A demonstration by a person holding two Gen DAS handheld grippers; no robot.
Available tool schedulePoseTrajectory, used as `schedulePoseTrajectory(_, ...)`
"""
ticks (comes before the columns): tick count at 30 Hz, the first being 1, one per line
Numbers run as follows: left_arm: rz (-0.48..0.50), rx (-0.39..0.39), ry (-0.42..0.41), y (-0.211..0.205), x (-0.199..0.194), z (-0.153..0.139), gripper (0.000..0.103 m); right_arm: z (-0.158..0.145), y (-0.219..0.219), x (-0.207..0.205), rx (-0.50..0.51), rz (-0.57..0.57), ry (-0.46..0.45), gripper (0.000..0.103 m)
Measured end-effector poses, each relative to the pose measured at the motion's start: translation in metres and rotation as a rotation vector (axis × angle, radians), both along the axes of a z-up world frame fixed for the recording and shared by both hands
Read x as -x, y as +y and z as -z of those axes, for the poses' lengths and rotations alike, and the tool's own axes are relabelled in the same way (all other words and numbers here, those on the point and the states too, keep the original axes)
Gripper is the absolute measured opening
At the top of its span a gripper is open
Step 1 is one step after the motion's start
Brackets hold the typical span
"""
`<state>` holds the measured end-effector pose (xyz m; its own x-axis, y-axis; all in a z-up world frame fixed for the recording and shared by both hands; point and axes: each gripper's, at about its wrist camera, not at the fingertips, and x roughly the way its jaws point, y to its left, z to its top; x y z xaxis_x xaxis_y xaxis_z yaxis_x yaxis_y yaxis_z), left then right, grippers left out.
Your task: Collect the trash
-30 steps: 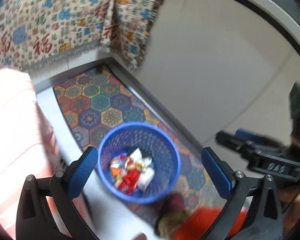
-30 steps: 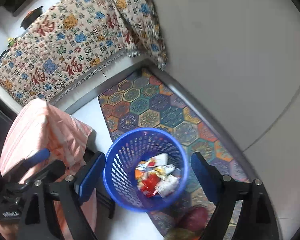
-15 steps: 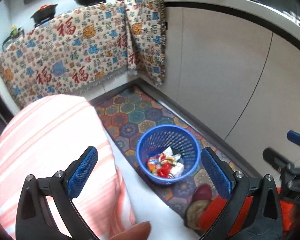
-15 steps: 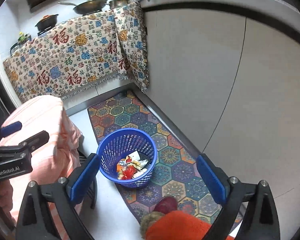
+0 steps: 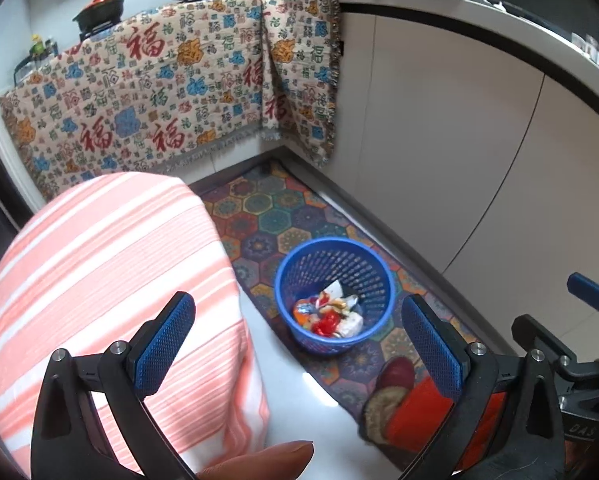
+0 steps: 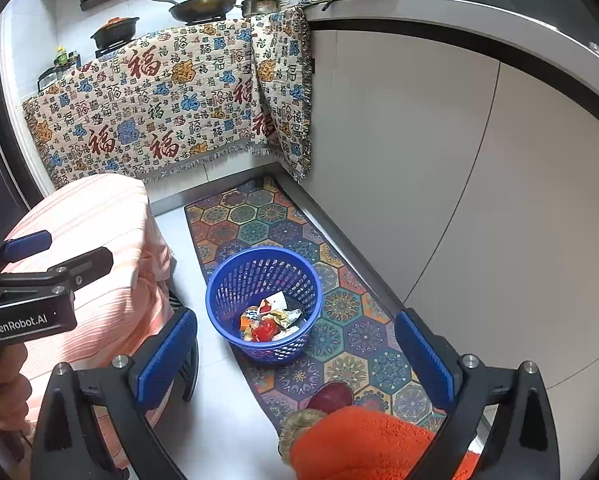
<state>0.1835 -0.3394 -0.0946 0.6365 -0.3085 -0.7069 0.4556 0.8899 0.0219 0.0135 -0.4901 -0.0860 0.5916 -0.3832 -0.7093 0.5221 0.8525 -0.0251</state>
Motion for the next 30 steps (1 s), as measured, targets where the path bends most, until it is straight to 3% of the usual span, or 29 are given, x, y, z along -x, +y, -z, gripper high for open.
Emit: schedulePoseTrajectory(30, 0.007, -0.012, 0.004, 0.0023, -0.0013, 0.0037, 0.103, -0.0033, 0.0000, -0.0083, 0.020, -0.023, 0.021, 0.101)
